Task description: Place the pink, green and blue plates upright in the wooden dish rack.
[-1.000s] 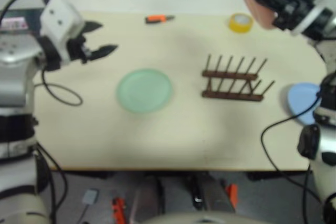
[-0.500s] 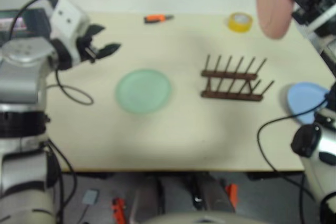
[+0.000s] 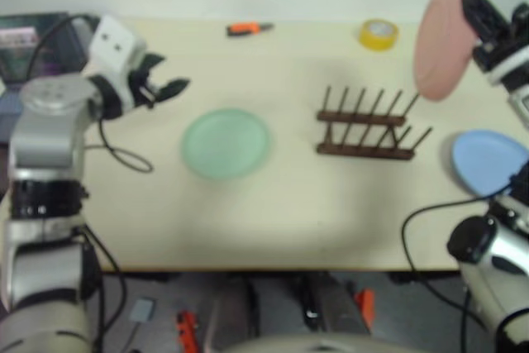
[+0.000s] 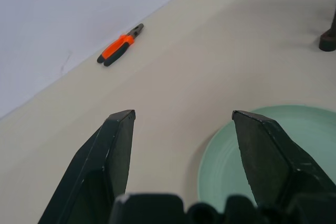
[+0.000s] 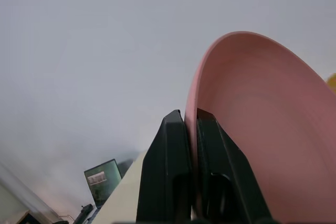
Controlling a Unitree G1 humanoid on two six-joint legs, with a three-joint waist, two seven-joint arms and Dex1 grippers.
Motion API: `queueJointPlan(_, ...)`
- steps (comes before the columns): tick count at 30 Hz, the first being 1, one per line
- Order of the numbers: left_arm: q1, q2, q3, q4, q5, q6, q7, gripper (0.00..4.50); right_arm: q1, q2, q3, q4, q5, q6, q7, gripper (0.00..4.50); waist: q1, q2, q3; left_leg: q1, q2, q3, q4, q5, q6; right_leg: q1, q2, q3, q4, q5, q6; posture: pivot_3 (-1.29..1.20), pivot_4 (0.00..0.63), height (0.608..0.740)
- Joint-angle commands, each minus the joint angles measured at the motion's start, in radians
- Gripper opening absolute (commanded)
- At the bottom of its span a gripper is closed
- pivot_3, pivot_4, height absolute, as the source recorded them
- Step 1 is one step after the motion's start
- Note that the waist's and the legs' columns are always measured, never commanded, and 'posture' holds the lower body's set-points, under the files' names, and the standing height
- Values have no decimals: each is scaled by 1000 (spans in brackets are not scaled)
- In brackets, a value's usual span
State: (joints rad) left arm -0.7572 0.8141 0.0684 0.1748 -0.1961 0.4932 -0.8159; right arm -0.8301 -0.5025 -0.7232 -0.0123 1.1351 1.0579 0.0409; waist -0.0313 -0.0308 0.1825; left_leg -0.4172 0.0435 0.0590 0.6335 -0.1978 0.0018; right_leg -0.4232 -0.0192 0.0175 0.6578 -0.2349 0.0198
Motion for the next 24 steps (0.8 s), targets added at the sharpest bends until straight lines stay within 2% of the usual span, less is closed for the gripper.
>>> queueJointPlan(1, -16, 1, 10, 9, 13, -26, 14, 3228, 12, -32, -24, -47, 71, -11, -23, 0, 0, 0, 0, 0, 0, 0, 0, 0, 0, 0, 0, 0, 0, 0, 0, 0, 150, 740)
queueJointPlan(24, -32, -5, 4, 75, 55, -66, 8, 3228, 163, -69, -29, -2, 268, -95, -52, 0, 0, 0, 0, -1, 0, 0, -4, 0, 0, 2, 0, 0, -9, 2, 3, 0, 150, 740)
